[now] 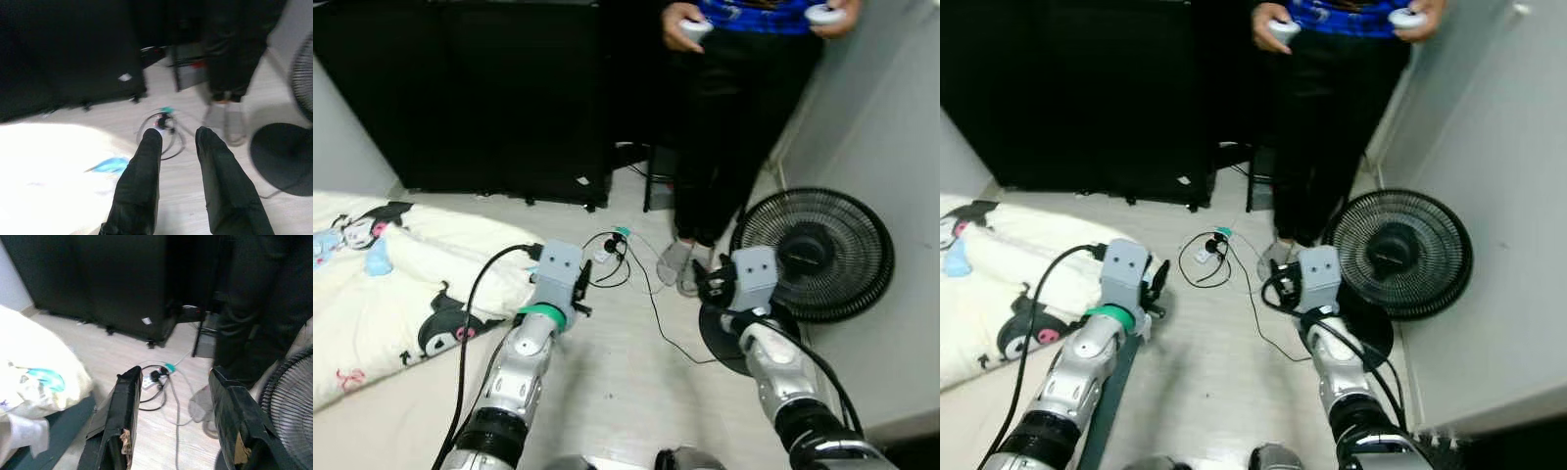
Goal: Clean up the room
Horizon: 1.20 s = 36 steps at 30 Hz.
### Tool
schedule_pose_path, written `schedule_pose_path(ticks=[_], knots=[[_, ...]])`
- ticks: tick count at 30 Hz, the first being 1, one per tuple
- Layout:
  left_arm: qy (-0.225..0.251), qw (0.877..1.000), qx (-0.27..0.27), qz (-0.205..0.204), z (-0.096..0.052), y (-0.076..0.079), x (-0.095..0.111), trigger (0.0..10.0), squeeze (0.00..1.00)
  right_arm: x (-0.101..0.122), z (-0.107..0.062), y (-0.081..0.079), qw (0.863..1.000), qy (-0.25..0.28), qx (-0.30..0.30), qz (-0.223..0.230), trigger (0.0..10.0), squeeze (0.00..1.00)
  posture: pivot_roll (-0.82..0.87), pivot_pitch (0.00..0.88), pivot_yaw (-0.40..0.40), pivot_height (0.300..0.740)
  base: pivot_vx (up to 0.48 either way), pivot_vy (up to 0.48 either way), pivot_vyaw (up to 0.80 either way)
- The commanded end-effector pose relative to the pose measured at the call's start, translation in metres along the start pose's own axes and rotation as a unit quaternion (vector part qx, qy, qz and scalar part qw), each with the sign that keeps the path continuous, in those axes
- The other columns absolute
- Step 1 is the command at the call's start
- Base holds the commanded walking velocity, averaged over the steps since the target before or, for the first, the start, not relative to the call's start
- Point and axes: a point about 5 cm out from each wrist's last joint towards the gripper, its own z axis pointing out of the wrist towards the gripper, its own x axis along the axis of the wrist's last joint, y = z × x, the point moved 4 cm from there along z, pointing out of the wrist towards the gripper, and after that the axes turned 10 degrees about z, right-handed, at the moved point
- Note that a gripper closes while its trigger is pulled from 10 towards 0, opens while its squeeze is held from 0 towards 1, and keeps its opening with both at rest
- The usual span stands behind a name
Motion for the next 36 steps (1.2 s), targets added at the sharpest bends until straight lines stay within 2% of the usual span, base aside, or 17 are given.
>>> schedule_pose_path(ticks=[1,10,21,25,29,36], knots=[[-0.02,1.0,-0.007,-0.006,-0.005,0.004,-0.012,10.0,0.0,-0.013,-0.005,-0.008,1.0,-0.022,0.012,-0.002,10.0,0.0,-0.01,0.03,0.051,0.74,0.0,0.0,0.78],[-0.014,1.0,-0.025,-0.01,-0.006,0.015,-0.008,10.0,0.0,-0.021,-0.011,-0.013,0.999,-0.034,0.03,-0.005,10.0,0.0,-0.02,0.035,0.044,0.74,0.0,0.0,0.78],[-0.013,1.0,-0.027,-0.007,-0.005,0.015,-0.007,10.0,0.0,-0.019,-0.01,-0.015,0.999,-0.031,0.038,-0.007,10.0,0.0,-0.02,0.026,0.042,0.74,0.0,0.0,0.78],[-0.014,1.0,-0.025,-0.007,-0.005,0.014,-0.007,10.0,0.0,-0.017,-0.008,-0.016,0.999,-0.026,0.036,0.009,10.0,0.0,-0.02,0.024,0.041,0.74,0.0,0.0,0.37],[-0.014,1.0,-0.025,-0.007,-0.005,0.014,-0.007,10.0,0.0,-0.018,-0.009,-0.014,0.999,-0.03,0.035,-0.023,10.0,0.0,-0.02,0.024,0.04,0.74,0.0,0.0,0.74],[-0.013,1.0,-0.025,-0.008,-0.005,0.015,-0.006,10.0,0.0,-0.017,-0.009,-0.013,0.999,-0.03,0.035,-0.018,10.0,0.0,-0.02,0.025,0.039,0.74,0.0,0.0,0.76]])
